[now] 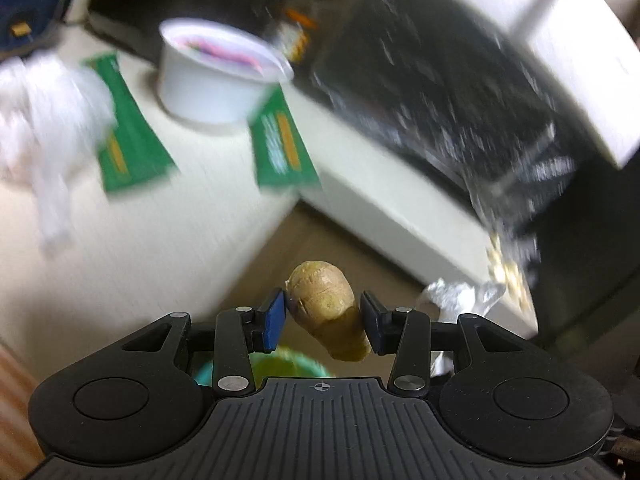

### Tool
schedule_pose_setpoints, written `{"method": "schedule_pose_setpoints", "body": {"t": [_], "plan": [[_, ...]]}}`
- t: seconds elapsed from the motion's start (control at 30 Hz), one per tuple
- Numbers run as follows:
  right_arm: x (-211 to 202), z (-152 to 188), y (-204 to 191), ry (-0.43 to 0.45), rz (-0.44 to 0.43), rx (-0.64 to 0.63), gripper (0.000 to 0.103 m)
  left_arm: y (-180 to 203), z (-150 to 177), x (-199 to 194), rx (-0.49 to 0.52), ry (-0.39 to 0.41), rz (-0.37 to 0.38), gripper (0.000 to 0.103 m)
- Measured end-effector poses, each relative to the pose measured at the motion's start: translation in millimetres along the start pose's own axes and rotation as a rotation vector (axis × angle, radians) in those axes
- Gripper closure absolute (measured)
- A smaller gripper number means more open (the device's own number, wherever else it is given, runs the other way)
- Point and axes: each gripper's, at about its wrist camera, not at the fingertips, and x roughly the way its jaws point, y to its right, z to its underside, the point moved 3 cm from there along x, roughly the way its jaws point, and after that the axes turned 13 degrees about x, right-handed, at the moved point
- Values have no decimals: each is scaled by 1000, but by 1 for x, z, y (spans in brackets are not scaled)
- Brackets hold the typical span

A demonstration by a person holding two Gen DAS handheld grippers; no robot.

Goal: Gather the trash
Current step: 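Lower both tools into the green trash bag and release potato and tissue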

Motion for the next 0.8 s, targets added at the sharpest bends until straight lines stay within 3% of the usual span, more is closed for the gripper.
{"method": "schedule_pose_setpoints", "body": {"t": [0.1, 0.23, 0.33, 0.43, 0.5, 0.63, 0.8], "plan": [[-18, 20, 40, -2, 8, 28, 95, 17, 31, 22, -48, -100, 17, 57], [-31, 48, 103, -71, 75, 79, 95, 35, 83, 50, -93, -245, 44, 57], [-34, 67, 138, -108, 103, 135, 95, 37, 115, 68, -123, -302, 12, 57], [-22, 94, 170, -203, 70, 262, 95, 31, 139, 85, -163, -330, -24, 57], [-5, 120, 181, -290, 36, 324, 95, 30, 151, 95, -149, -344, -46, 57], [24, 175, 178, -425, 35, 304, 95, 25, 169, 125, -133, -356, -40, 57], [34, 205, 188, -472, 94, 283, 95, 7, 195, 201, -154, -456, -59, 57]]}}
